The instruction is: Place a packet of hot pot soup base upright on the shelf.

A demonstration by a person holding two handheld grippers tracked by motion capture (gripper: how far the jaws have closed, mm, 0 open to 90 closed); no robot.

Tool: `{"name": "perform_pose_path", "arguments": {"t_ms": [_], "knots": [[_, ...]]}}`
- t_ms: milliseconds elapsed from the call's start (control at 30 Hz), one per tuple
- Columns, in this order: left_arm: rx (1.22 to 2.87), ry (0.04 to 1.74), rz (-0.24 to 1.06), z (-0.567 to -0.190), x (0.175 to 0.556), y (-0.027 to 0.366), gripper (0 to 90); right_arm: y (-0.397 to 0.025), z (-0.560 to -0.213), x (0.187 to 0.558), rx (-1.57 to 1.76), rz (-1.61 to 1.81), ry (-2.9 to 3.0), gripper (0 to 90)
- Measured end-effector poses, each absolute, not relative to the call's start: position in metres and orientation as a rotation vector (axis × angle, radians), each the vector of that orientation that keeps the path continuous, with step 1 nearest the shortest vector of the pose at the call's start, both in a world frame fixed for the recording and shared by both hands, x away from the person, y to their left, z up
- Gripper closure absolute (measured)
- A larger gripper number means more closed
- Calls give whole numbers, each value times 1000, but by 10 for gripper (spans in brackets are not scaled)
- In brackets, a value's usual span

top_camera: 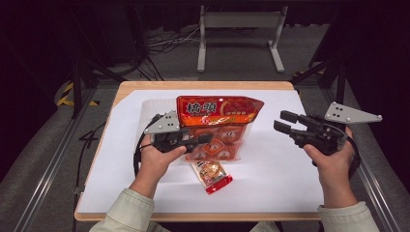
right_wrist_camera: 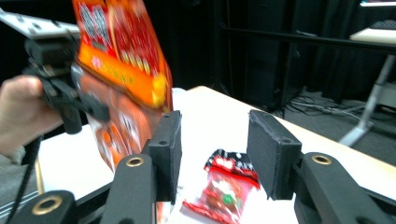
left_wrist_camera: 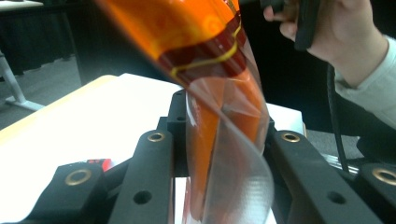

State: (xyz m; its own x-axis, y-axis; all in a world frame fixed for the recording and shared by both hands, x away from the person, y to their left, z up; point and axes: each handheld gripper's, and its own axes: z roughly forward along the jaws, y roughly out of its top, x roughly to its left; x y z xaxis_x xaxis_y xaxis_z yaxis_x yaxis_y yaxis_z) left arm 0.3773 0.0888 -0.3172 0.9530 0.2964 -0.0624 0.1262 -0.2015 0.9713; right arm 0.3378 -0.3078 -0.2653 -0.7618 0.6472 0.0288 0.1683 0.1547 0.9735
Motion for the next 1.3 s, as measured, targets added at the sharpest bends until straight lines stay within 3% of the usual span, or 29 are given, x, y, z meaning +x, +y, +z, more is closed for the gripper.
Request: {"name": "perform_pose_path", "arguments": {"t_ms": [333, 1300], "knots": [[1758, 353, 208, -302, 391, 94, 710, -326, -302, 338, 893, 1575, 2033, 556], [1719, 538, 334, -291, 439, 141, 711, -331, -333, 336, 978, 1507, 2086, 583]]}}
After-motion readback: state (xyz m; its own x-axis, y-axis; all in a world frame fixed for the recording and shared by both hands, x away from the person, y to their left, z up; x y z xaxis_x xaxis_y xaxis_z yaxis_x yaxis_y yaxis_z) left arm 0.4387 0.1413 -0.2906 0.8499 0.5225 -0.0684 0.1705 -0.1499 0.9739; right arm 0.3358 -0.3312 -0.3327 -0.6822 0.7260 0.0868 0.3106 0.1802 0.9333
